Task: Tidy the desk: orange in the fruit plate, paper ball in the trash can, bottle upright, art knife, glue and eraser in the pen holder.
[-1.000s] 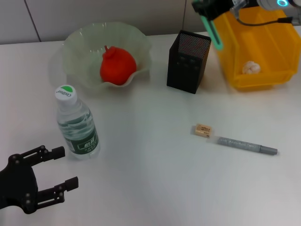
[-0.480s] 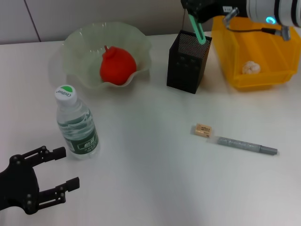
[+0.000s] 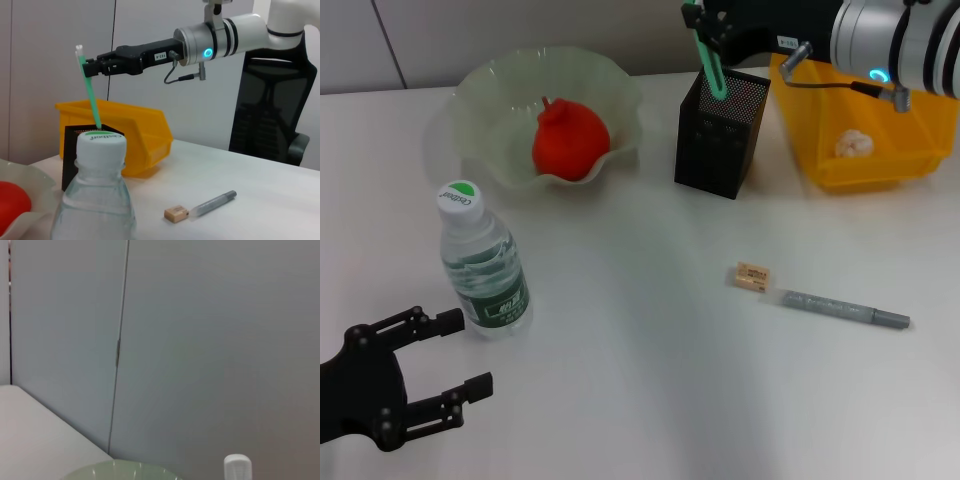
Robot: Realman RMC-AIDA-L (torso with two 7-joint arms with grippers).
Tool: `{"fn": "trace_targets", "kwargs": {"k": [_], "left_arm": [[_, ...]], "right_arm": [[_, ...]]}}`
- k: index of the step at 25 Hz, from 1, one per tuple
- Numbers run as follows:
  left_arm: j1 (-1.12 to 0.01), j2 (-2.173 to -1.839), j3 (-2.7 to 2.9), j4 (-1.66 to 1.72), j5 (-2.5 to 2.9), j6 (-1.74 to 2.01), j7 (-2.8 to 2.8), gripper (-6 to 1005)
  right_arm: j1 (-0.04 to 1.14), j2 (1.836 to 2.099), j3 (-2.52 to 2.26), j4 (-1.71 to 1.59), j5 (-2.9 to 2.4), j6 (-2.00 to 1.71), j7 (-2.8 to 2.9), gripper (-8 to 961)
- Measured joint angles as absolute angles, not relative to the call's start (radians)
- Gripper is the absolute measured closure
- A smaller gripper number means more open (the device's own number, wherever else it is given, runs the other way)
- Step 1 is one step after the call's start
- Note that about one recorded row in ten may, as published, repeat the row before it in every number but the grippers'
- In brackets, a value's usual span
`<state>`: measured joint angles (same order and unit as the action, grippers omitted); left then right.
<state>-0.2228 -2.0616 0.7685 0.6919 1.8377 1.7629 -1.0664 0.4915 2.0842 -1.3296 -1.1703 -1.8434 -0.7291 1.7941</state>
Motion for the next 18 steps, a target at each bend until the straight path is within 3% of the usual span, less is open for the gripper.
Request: {"fn": "trace_targets", "kwargs": {"k": [13,18], "left_arm": [[-0.225,-2.062,0.760,0.689,1.844,1.761,-1.070,229],[-0.225,-2.062,0.761,0.689,1.844,1.761,-1.072,229]], "right_arm": [[0.507,2.080,-1.330,-1.096,-1.836,-0.692,1.783,770],[0.507,2.080,-1.327,-1.097,-1.838,-0.694,1.790,659]]}}
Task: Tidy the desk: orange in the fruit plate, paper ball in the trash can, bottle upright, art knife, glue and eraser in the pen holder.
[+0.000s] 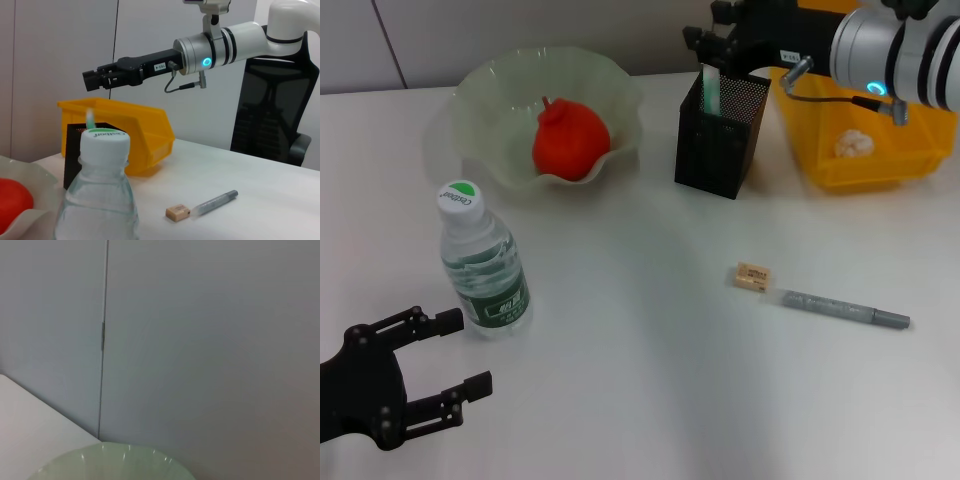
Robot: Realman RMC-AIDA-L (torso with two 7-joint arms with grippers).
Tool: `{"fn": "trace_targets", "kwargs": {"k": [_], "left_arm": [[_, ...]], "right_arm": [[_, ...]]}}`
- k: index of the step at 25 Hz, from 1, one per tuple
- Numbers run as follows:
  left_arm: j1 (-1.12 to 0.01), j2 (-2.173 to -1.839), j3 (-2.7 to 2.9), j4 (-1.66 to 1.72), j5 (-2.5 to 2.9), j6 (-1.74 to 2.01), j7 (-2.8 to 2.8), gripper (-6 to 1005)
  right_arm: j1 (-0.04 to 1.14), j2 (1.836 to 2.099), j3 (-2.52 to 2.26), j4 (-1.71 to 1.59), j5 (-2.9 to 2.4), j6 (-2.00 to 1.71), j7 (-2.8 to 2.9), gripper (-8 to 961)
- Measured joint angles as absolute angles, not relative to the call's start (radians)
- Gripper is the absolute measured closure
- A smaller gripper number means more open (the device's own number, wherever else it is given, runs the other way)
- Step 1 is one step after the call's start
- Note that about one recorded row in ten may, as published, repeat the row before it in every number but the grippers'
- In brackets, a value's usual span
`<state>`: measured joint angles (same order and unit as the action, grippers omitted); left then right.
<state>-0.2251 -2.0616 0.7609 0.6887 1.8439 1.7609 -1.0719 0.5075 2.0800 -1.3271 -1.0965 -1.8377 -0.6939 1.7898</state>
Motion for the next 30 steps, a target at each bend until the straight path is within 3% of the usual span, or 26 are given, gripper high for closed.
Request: {"fn": "trace_targets", "kwargs": {"k": [5,8,18,24,30], "left_arm": [[-0.224,-2.062,0.761,0.689,1.844,1.761,-1.072,229],[-0.223,-2.062,0.761,0.689,1.844,1.761,-1.071,229],[-0.224,-2.060,0.761,0.689,1.844,1.762,-1.067,229],[-0.226,-2.061,0.761,0.689,1.844,1.761,-1.067,229],[-0.225,-2.062,0.762,0.689,1.844,1.761,-1.070,229]], "right_arm": [[0.496,2.080,-1.325,-1.128,-1.843,-0.708,1.818,549],[0.470,2.079,-1.316,-1.202,-1.873,-0.760,1.877,387],[0.454,2.079,-1.281,-1.581,-2.295,-1.112,2.353,388],[0.582,2.078,-1.273,-1.657,-2.525,-1.460,2.530,388],[0.722,2.078,-1.280,-1.509,-2.634,-1.684,2.529,387]]}}
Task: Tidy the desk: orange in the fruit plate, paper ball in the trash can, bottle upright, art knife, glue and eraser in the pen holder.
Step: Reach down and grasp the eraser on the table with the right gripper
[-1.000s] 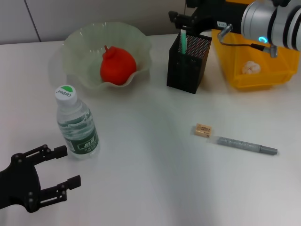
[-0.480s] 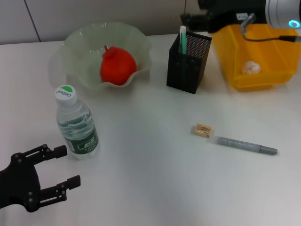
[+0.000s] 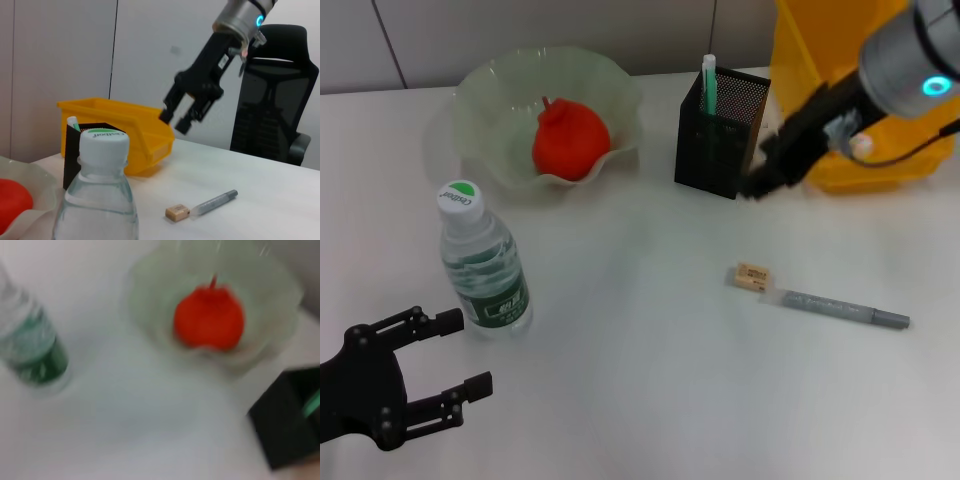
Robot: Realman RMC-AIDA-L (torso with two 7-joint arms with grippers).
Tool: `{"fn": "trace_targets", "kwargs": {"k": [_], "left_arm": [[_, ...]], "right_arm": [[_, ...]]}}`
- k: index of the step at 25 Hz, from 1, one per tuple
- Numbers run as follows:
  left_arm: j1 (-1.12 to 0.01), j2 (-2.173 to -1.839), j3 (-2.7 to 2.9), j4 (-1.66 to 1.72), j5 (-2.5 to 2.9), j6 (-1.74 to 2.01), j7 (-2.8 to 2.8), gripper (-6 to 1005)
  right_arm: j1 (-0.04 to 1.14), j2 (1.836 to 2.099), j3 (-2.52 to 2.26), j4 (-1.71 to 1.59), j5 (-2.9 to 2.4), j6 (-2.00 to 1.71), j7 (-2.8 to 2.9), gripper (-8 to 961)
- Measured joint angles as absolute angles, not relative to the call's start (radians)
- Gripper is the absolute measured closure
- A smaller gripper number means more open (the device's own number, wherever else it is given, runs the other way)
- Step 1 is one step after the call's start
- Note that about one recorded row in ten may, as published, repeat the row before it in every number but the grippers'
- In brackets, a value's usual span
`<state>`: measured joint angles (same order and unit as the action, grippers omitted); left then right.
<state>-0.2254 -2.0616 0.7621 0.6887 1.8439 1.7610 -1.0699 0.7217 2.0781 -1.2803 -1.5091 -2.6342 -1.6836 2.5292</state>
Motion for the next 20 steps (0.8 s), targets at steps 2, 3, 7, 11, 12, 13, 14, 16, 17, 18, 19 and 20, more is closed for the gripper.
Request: {"fn": "trace_targets", "kwargs": {"k": [2,3,7,11,12,13,14,16,17,18,19,20], "left_arm": [[-0.225,-2.062,0.762,0.689,1.844,1.761,-1.071,229],[-0.225,-2.062,0.762,0.689,1.844,1.761,-1.071,229],[-0.227,-2.062,0.765,0.689,1.844,1.761,-1.073,229],[-0.229,-2.063,0.765,0.689,1.844,1.761,-1.073,229],[-0.229,-2.063,0.765,0.689,1.844,1.761,-1.073,229],[-0.230,-2.063,0.765,0.689,1.844,1.761,-1.073,229],[-0.232,-2.063,0.765,0.689,1.842,1.761,-1.075,229],[-0.232,-2.064,0.765,0.689,1.842,1.761,-1.075,229],[-0.232,-2.064,0.765,0.689,1.842,1.761,-1.075,229],[-0.232,-2.064,0.765,0.689,1.842,1.761,-1.075,229],[-0.233,-2.065,0.765,0.689,1.842,1.761,-1.077,229],[-0.233,-2.065,0.765,0.688,1.842,1.761,-1.077,229]], "right_arm": [[0.740,2.078,-1.296,-1.457,-2.655,-1.686,2.512,386],[0.740,2.078,-1.296,-1.457,-2.655,-1.686,2.512,386],[0.783,2.078,-1.311,-1.322,-2.682,-1.662,2.475,385],[0.821,2.079,-1.320,-1.180,-2.685,-1.617,2.431,384],[0.832,2.080,-1.337,-1.126,-2.686,-1.581,2.416,384],[0.832,2.080,-1.337,-1.126,-2.686,-1.581,2.416,383],[0.836,2.080,-1.346,-1.104,-2.686,-1.563,2.411,383],[0.841,2.080,-1.360,-1.070,-2.686,-1.531,2.401,383],[0.843,2.080,-1.368,-1.056,-2.686,-1.516,2.398,382],[0.844,2.080,-1.378,-1.046,-2.686,-1.500,2.394,382],[0.844,2.080,-1.386,-1.039,-2.686,-1.487,2.391,382],[0.844,2.081,-1.401,-1.024,-2.687,-1.463,2.387,381]]}}
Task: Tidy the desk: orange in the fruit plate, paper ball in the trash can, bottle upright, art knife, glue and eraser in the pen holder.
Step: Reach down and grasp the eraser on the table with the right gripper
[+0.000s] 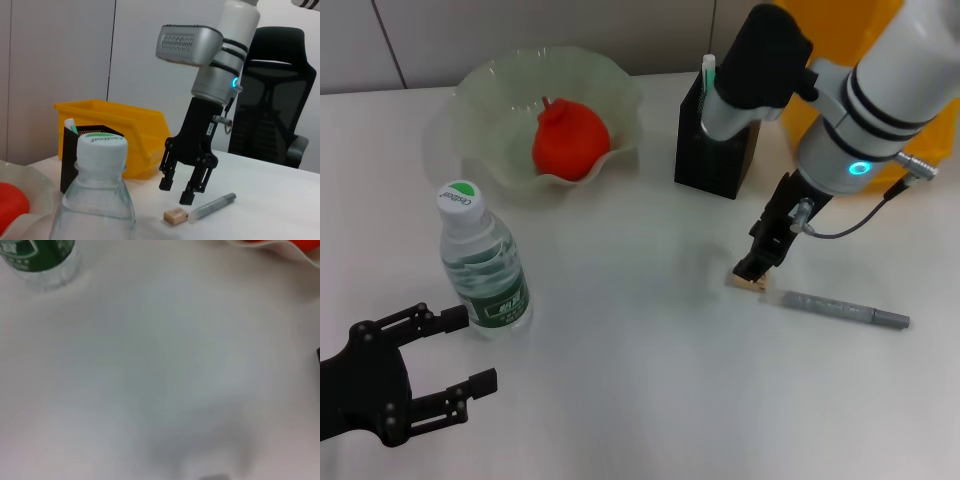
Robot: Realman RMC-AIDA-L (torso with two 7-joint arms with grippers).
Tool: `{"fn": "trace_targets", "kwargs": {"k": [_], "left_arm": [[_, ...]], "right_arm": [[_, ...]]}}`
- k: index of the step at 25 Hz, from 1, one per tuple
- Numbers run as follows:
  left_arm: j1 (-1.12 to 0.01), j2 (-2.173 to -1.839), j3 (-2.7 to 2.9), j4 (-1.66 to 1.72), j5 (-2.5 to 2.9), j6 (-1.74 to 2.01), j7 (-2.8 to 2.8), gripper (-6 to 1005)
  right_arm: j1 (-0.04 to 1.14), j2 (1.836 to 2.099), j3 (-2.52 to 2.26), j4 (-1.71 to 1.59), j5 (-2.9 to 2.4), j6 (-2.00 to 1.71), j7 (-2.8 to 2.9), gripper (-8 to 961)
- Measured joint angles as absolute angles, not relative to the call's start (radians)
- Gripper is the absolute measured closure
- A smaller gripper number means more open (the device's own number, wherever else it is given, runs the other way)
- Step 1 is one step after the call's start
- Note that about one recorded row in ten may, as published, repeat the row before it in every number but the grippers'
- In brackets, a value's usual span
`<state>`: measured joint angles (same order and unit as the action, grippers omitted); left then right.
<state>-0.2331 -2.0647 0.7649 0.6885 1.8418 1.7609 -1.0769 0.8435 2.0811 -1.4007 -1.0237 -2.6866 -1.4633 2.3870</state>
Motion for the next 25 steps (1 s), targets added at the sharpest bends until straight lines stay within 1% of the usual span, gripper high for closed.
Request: {"fn": "trace_targets", "kwargs": {"k": [25], "left_arm": [[-0.248,-2.065,0.765,0.663,1.844,1.743,-1.075,229]], "right_arm": [[0.886,2.085,-1.493,-0.871,-2.689,-1.352,2.382,386]]}}
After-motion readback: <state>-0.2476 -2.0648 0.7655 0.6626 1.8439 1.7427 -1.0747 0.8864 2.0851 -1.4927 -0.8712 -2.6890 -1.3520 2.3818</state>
